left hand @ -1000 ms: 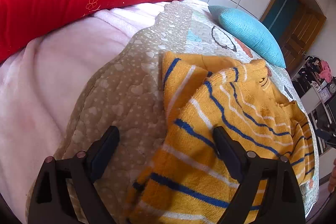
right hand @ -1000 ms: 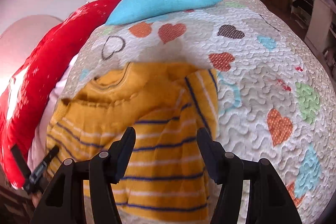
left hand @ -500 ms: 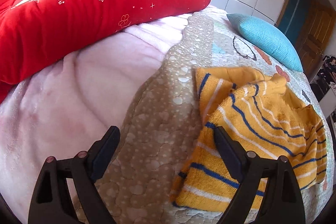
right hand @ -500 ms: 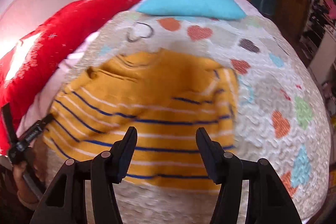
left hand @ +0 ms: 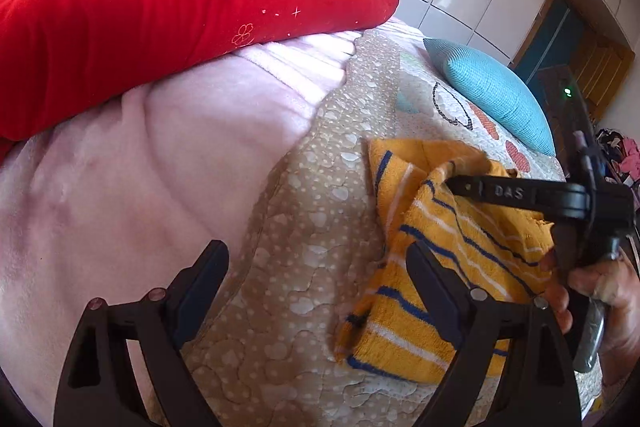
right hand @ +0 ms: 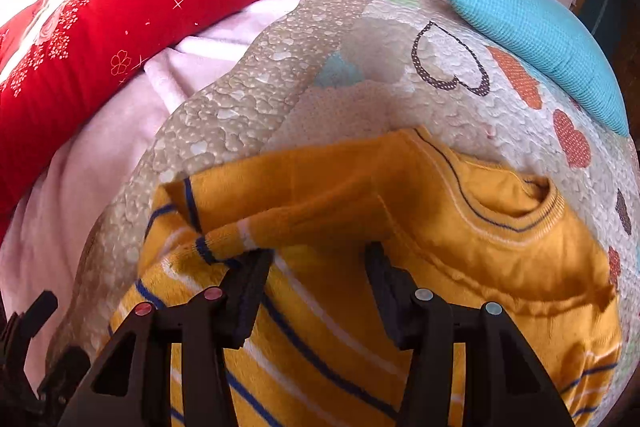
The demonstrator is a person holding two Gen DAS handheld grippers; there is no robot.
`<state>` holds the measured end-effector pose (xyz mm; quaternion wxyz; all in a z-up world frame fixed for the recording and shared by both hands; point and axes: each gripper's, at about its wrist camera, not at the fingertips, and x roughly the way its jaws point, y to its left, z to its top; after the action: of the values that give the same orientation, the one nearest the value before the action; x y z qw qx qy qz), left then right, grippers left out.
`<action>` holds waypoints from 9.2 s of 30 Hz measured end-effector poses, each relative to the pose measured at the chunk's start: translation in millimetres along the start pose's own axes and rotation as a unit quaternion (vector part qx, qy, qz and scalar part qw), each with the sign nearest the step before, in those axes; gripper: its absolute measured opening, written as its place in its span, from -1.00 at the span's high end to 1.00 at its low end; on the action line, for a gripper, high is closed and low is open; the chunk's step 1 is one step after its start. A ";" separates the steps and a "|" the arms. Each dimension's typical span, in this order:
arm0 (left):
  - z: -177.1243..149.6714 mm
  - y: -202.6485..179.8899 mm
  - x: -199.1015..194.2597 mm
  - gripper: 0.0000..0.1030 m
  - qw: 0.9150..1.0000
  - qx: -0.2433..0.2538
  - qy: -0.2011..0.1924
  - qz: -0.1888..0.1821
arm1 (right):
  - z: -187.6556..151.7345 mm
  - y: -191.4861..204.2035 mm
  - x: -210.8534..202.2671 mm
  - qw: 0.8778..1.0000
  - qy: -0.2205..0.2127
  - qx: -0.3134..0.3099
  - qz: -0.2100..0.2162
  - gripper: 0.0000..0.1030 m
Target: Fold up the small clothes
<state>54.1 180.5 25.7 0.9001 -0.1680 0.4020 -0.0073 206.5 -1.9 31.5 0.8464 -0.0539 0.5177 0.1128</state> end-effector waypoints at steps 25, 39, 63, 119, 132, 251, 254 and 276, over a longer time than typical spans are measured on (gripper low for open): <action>18.6 50.1 -27.7 -0.75 0.995 -0.034 -0.052 0.084 | -41.7 74.8 -27.8 0.997 0.036 -0.055 0.044 0.33; 11.7 17.3 -41.8 -0.75 0.995 0.013 -0.084 0.052 | -92.7 -8.4 -101.2 0.994 -0.036 0.044 0.095 0.04; -8.0 -37.9 -27.0 -0.75 0.995 0.075 -0.068 0.028 | -291.9 -264.9 -174.2 0.922 -0.098 0.374 0.033 -0.39; -11.2 -34.1 4.2 -0.75 0.994 0.078 -0.018 0.080 | -79.9 -159.5 -102.0 0.983 -0.077 0.161 -0.040 -0.06; 18.4 89.5 -35.7 -0.75 0.984 -0.100 -0.063 0.132 | -112.7 60.6 -78.3 0.993 -0.020 -0.083 0.075 -0.35; -100.6 -218.3 -33.1 -0.75 0.970 0.221 0.063 -0.080 | -145.9 -289.9 -100.5 0.961 -0.048 0.265 0.066 0.87; -101.0 -213.0 -42.8 -0.75 0.969 0.233 0.051 -0.071 | -135.9 -293.2 -106.4 0.965 -0.064 0.253 -0.004 0.88; -99.9 -162.4 -70.6 -0.75 0.982 0.184 0.031 -0.024 | -151.6 -224.9 -141.5 0.984 -0.094 0.144 -0.037 0.73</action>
<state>-46.4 8.1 64.8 0.9025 -0.0090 0.4170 -0.1075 69.0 -270.4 82.0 0.8938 0.0603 0.4443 0.0099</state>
